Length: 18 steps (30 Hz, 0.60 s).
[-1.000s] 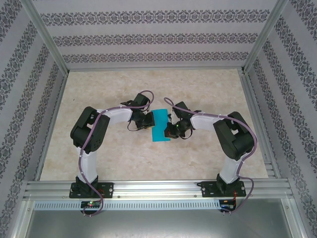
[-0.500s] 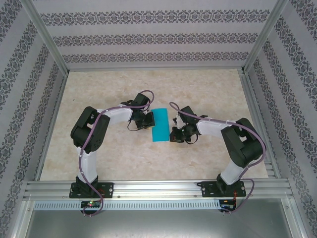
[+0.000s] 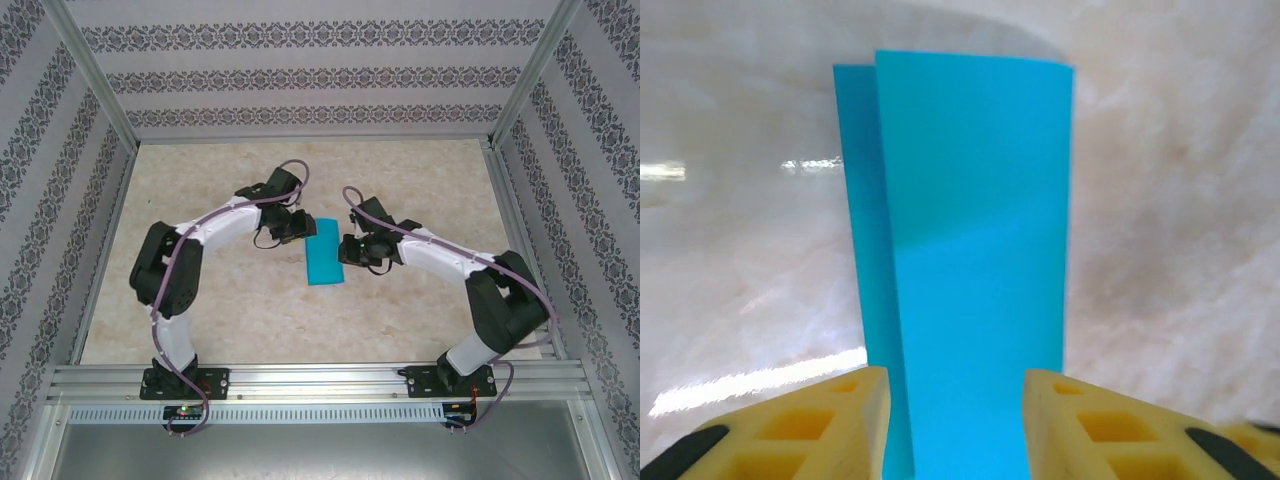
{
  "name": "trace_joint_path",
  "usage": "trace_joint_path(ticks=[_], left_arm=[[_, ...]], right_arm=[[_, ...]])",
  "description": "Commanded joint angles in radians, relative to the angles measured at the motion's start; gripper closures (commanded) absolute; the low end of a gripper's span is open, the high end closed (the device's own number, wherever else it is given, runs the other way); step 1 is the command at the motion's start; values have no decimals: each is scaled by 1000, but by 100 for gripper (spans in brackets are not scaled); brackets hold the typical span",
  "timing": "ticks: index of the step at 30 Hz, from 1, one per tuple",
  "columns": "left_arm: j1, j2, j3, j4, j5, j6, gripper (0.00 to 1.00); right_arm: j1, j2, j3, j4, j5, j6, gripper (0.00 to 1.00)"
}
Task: Fold a paper plane with a square sheet of paper (pick it up from the middle)
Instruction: Fold the square sheet of paper in half at the center of the table.
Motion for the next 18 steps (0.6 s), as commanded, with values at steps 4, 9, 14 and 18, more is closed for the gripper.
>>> trace_joint_path(ticks=[4, 9, 14, 18], left_arm=[[122, -200, -174, 18, -16, 6, 52], [206, -312, -301, 38, 8, 21, 46], [247, -385, -390, 66, 23, 35, 43], [267, -430, -457, 95, 46, 39, 41]], right_arm=[[71, 137, 86, -60, 99, 89, 88], [113, 182, 100, -72, 111, 174, 88], [177, 225, 142, -75, 114, 273, 88], [223, 269, 218, -92, 126, 301, 88]])
